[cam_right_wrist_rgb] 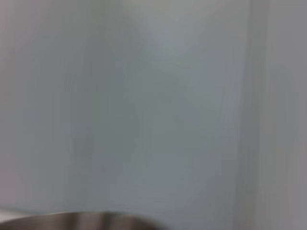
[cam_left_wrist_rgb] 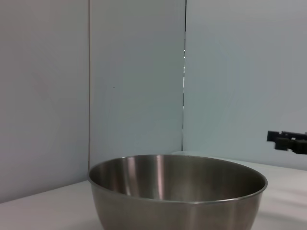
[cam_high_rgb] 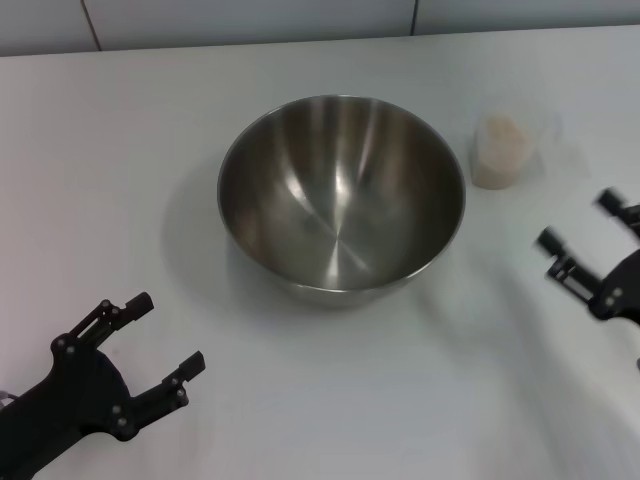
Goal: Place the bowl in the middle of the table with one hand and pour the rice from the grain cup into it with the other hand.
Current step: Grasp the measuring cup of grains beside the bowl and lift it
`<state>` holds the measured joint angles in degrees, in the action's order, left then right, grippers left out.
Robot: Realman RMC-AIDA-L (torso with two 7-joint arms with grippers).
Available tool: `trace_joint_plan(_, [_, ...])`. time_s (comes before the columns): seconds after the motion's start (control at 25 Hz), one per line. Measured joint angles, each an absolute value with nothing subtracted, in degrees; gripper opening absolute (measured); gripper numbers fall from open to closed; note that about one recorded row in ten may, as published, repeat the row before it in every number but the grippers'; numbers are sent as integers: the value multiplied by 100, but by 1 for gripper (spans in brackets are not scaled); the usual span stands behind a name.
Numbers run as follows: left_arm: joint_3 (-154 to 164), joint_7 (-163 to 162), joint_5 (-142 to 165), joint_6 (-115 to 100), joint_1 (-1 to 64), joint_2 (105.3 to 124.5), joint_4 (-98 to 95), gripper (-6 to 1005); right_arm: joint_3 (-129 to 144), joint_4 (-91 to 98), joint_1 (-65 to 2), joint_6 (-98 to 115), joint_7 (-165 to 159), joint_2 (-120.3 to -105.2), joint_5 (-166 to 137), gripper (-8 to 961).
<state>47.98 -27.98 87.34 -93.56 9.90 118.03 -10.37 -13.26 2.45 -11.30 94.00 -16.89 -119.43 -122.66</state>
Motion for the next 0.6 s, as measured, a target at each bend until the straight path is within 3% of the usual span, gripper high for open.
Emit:
trace_joint_plan(0.2, [4792, -2852, 8723, -9357, 1009, 11798, -1085, 868, -2094, -963, -903, 8575, -317, -11965, -11345, 781])
trace_joint_plan(0.6, [4789, -2868, 8718, -9384, 1028, 11788, -1099, 868, -2049, -1112, -1032, 8057, -304, -11970, -10690, 777])
